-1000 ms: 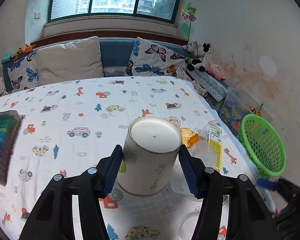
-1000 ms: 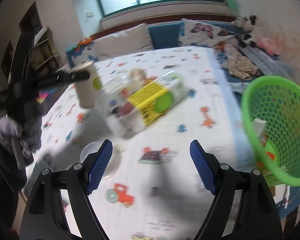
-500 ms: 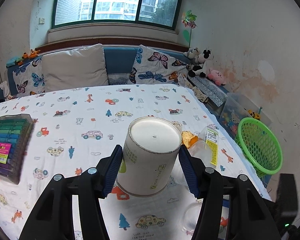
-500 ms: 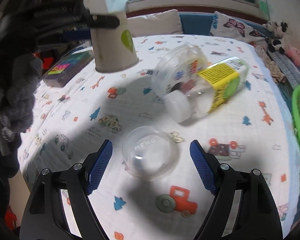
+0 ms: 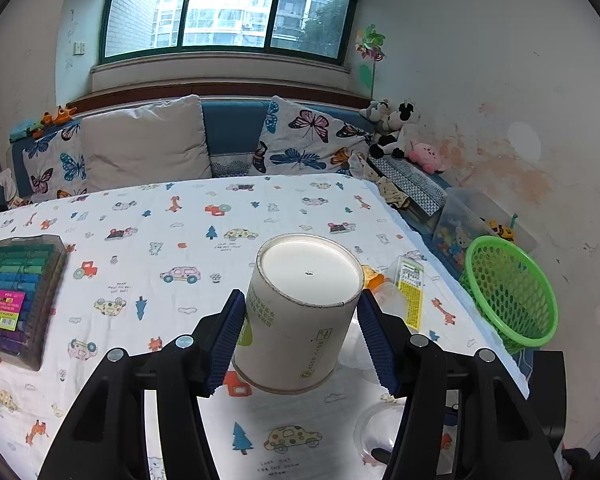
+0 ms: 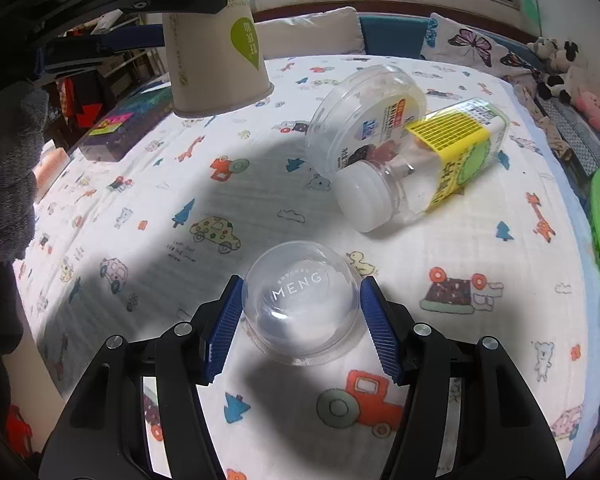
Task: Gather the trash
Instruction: 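Grasp the clear plastic lid with right tool while left tool holds the paper cup, then drop the clear lid into the basket with right tool while left tool carries the cup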
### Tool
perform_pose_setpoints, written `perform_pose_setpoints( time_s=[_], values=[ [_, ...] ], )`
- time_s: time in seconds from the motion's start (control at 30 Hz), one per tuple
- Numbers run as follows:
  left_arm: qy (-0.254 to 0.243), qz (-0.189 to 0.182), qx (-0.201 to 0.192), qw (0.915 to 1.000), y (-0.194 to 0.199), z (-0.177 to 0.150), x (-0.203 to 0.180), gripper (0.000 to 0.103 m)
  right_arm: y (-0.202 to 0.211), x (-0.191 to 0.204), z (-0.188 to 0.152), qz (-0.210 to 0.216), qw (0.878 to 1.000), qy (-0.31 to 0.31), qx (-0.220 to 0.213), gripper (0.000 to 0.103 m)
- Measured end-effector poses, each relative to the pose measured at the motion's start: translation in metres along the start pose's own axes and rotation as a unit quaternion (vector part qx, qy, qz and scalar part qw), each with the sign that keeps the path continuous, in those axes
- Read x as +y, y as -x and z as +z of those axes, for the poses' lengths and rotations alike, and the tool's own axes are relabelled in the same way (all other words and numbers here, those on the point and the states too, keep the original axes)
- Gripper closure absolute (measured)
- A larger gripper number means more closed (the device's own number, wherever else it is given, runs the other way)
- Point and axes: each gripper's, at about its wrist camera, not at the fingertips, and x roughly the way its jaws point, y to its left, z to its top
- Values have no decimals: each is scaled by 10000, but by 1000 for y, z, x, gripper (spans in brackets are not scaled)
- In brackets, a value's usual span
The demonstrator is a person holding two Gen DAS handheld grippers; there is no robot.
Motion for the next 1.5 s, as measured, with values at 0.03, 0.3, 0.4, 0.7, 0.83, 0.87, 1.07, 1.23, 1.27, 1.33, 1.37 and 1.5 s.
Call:
perform_pose_setpoints(
  time_s=[0.03, 0.3, 0.4, 0.7, 0.83, 0.87, 1.07, 1.23, 1.27, 1.33, 1.37, 1.5],
  values=[
    [-15, -11, -8, 10000, 1, 1, -2, 47, 2, -1, 0, -4, 10000, -9, -16, 43],
    [-164, -199, -61, 9996, 5, 6, -24, 47, 35, -26, -4, -134, 9994, -242, -231, 43],
    [-230, -293, -50, 9993, 2, 9, -36, 47, 49, -42, -5, -254, 9984, -396, -315, 43],
    [-450, -611, -36, 9971, -7, 16, -78, 47, 97, -106, -8, -861, 9899, -900, -681, 43],
    [-570, -737, -30, 9956, -13, 21, -99, 47, 116, -140, -12, -1161, 9827, -1191, -810, 43],
    [-583, -769, -24, 9953, -14, 22, -103, 47, 119, -149, -13, -1227, 9809, -1264, -825, 43],
    [-789, -945, 23, 9924, -24, 28, -136, 47, 138, -198, -19, -1666, 9686, -1622, -878, 43],
    [-941, -1065, 138, 9898, -38, 30, -160, 47, 145, -233, -27, -1925, 9593, -1886, -845, 43],
    [-962, -1075, 151, 9894, -39, 30, -164, 47, 146, -237, -28, -1952, 9582, -1916, -835, 43],
    [-1017, -1096, 187, 9886, -43, 31, -173, 47, 146, -248, -30, -2020, 9560, -1976, -791, 43],
    [-1039, -1106, 199, 9882, -44, 31, -178, 47, 146, -252, -31, -2061, 9549, -1994, -774, 43],
    [-1164, -1152, 234, 9862, -52, 33, -196, 47, 144, -265, -36, -2156, 9511, -2095, -711, 42]
  ],
)
